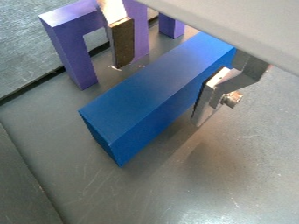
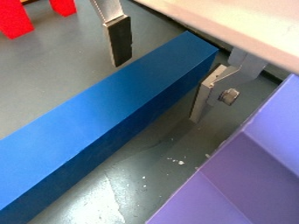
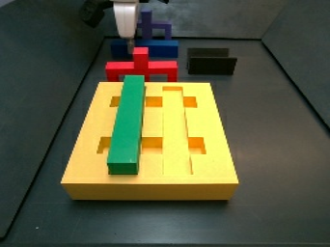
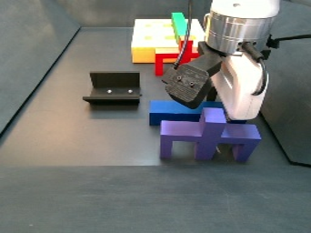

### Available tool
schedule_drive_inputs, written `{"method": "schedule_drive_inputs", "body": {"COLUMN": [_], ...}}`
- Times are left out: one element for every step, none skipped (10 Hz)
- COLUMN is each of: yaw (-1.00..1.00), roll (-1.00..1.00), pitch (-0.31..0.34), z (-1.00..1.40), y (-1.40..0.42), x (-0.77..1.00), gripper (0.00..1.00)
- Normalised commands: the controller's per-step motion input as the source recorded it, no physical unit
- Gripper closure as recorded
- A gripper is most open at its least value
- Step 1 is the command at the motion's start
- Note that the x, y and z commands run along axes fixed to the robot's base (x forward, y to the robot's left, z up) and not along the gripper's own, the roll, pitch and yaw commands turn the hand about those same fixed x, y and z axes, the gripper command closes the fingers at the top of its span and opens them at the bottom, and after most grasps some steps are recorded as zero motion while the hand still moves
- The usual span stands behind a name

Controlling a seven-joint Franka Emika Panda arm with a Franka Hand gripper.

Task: Pick up the blue object. Move up. Move to above the board. Insert the blue object.
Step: Pick up the blue object.

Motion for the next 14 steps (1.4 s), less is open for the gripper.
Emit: {"method": "schedule_drive_inputs", "body": {"yaw": [-0.07,-0.06,-0.05,-0.06,-0.05,-0.06,-0.06,-0.05,0.00,0.00,0.00,0.00,0.00,0.00], "roll": [-0.31,-0.28,-0.26,-0.24,-0.22,-0.19,-0.14,-0.11,-0.01,0.00,0.00,0.00,0.00,0.00], "pitch": [-0.244,-0.217,-0.206,-0.216,-0.203,-0.184,-0.156,-0.096,-0.016,0.000,0.000,0.000,0.000,0.000], "z": [-0.28,-0.23,-0.23,-0.27,-0.31,-0.27,-0.19,-0.08,0.00,0.00,0.00,0.00,0.00,0.00], "y": [0.09,0.03,0.00,0.00,0.00,0.00,0.00,0.00,0.00,0.00,0.00,0.00,0.00,0.00], "x": [0.00,0.00,0.00,0.00,0.00,0.00,0.00,0.00,0.00,0.00,0.00,0.00,0.00,0.00], "gripper": [0.00,0.00,0.00,0.00,0.00,0.00,0.00,0.00,0.00,0.00,1.00,1.00,1.00,1.00]}}
